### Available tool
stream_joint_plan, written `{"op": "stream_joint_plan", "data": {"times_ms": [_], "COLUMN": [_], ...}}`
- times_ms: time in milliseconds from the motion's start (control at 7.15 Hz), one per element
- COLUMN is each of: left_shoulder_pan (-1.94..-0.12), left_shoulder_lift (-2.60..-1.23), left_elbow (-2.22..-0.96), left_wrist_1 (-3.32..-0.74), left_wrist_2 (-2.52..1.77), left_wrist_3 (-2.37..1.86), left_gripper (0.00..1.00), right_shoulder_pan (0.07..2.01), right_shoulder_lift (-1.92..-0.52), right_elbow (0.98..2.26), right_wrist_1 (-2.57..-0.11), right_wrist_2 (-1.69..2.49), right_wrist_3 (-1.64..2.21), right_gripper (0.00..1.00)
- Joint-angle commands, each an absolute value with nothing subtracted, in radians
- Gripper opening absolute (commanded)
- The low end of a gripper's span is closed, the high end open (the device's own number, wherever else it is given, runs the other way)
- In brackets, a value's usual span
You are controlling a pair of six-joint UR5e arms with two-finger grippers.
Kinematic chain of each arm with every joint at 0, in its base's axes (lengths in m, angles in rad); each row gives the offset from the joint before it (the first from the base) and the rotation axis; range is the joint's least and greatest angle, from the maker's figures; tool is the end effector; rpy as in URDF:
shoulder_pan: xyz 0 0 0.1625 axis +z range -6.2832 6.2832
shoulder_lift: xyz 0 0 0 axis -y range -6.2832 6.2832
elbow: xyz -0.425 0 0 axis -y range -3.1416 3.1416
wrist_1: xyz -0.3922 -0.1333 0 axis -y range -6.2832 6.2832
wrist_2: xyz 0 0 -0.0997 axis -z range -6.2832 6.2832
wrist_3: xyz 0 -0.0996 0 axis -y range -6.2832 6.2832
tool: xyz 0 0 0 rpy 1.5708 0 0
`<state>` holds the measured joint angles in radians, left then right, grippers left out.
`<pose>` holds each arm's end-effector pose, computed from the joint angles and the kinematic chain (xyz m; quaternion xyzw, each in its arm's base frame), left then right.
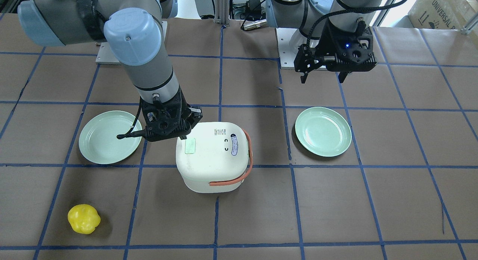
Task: Press rice cooker button
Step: 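Lower the right gripper onto the rice cooker's top button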
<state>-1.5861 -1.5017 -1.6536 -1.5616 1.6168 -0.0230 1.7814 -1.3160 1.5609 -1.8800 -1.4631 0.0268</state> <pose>-0.1358 -0.4600 0.4812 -0.0038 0.9997 0.0018 0.0230 0.2649 -0.5503 0.3863 -0.0933 0.9937 -0.0255 0.0572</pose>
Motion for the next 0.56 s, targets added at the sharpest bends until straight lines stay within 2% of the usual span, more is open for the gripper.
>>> {"op": "stream_joint_plan", "data": {"times_ms": [0,419], "left_shoulder_pan": [-1.586,-1.586], "left_shoulder_lift": [-1.502,-1.502], "left_elbow": [-1.654,-1.654], "left_wrist_1": [-1.562,-1.562], "left_wrist_2": [1.617,1.617], "left_wrist_3": [-0.023,-0.023], "left_gripper": [1.00,1.00], "right_shoulder_pan": [1.784,1.816], "right_shoulder_lift": [-1.292,-1.273], "right_elbow": [1.543,1.542], "right_wrist_1": [-1.881,-1.888], "right_wrist_2": [-1.480,-1.486], "right_wrist_3": [0.026,0.054], "right_gripper": [0.14,0.14]}}
